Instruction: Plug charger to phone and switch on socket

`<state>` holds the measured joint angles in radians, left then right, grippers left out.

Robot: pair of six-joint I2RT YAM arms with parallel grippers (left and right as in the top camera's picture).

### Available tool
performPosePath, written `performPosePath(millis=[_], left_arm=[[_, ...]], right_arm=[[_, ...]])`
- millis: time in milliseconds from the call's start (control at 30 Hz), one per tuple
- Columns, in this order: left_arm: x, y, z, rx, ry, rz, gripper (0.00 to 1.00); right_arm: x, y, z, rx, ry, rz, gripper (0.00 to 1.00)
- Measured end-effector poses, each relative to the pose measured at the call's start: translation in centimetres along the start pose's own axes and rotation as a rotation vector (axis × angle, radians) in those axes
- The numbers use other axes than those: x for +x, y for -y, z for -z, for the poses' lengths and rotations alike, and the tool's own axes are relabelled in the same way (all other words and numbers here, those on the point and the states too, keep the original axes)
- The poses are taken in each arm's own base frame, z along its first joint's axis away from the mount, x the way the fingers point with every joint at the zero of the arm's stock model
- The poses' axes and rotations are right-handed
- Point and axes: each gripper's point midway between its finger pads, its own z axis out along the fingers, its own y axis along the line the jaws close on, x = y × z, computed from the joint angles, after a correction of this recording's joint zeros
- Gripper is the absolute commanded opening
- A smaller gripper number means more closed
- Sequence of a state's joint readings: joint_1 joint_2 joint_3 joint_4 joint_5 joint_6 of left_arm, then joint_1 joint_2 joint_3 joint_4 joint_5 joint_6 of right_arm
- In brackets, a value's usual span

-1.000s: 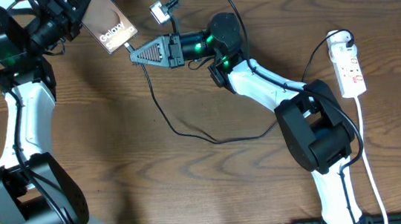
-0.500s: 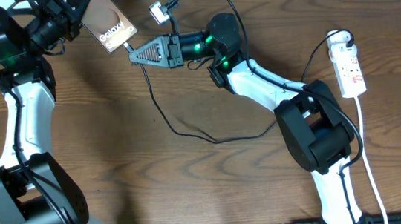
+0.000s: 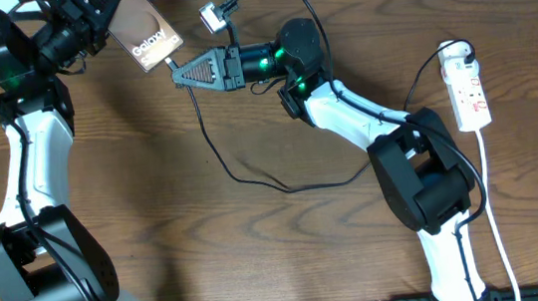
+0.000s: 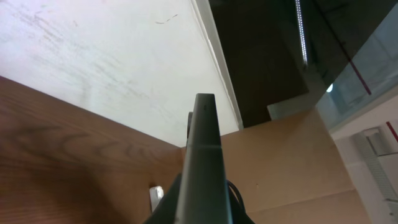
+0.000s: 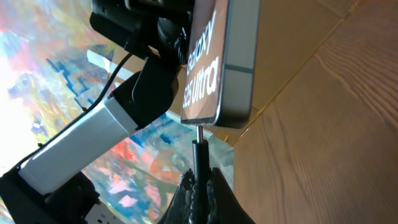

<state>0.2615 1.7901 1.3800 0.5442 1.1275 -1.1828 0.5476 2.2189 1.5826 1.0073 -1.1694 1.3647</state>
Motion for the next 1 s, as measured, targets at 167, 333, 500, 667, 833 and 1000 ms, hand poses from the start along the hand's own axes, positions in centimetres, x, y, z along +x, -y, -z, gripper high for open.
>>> performPosePath(millis=[167, 333, 500, 667, 833, 1000], left_arm=[[0.2, 0.1, -0.2, 0.003, -0.004, -0.019, 0.07], [0.7, 0.3, -0.7, 0.01, -0.017, -0.042, 0.07], [0.9, 0.4, -0.9, 0.014, -0.026, -0.056, 0.07], [1.2, 0.5, -0.9, 0.02, -0.043, -0.075, 0.07], [1.4, 0.6, -0.9, 0.025, -0.055, -0.086, 0.08], [1.9, 0.8, -0.8, 0.035, -0.082, -0.089, 0.07]], right_arm=[[0.0, 0.0, 0.0, 0.0, -0.002, -0.022, 0.01], [0.2, 0.0, 0.0, -0.001, -0.01, -0.037, 0.01], [0.3, 0.0, 0.0, -0.002, -0.016, -0.046, 0.01], [0.5, 0.1, 0.1, -0.001, -0.023, -0.052, 0.01], [0.7, 0.1, 0.1, -0.003, -0.034, -0.053, 0.01], [1.2, 0.0, 0.1, -0.008, -0.059, -0.053, 0.01]])
